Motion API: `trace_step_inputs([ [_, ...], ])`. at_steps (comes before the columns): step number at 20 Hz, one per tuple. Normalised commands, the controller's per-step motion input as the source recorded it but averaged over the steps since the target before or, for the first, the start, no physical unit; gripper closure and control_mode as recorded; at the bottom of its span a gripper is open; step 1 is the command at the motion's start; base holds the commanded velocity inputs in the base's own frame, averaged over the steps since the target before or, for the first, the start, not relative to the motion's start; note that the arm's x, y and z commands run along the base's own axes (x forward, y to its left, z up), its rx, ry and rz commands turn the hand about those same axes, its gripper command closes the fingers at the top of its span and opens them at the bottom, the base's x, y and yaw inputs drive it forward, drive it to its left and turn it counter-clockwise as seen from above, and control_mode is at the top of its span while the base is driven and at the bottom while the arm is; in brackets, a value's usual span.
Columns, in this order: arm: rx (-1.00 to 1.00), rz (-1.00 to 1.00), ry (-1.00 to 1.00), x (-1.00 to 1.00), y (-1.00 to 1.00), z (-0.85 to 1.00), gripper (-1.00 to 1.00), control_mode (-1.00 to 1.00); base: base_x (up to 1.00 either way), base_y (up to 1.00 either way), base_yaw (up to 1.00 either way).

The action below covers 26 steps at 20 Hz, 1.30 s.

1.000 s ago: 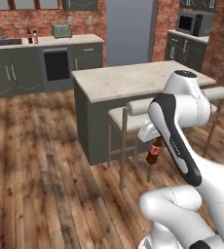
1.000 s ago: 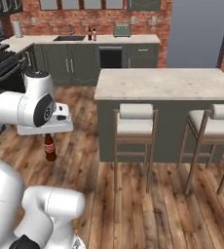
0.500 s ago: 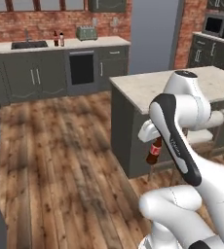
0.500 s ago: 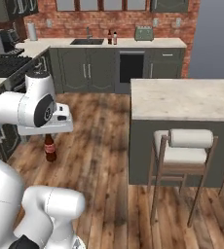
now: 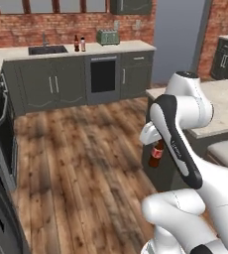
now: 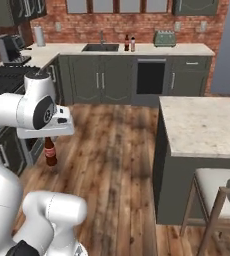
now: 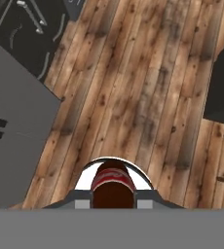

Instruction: Place the large bottle from the dining counter next to the other large bottle outside the sink, and place the small bottle from the dining counter next to the other small bottle inside the sink.

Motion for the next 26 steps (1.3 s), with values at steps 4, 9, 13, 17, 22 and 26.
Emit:
trace_step_inputs([
  [4, 0.00, 0.00, 0.00, 0.00, 0.00, 0.00, 1.00, 1.00, 1.00, 0.30, 0.00],
  [9, 0.00, 0.00, 0.00, 0.00, 0.00, 0.00, 1.00, 1.00, 1.00, 0.16, 0.00],
  [13, 0.00, 0.00, 0.00, 0.00, 0.00, 0.00, 1.00, 1.00, 1.00, 0.20, 0.00],
  [17, 0.00, 0.00, 0.00, 0.00, 0.00, 0.00, 1.00, 1.00, 1.00, 0.30, 0.00],
  [22, 0.00, 0.00, 0.00, 0.00, 0.00, 0.00, 1.00, 1.00, 1.00, 0.33, 0.00],
  [26, 0.00, 0.00, 0.00, 0.00, 0.00, 0.00, 1.00, 1.00, 1.00, 0.33, 0.00],
])
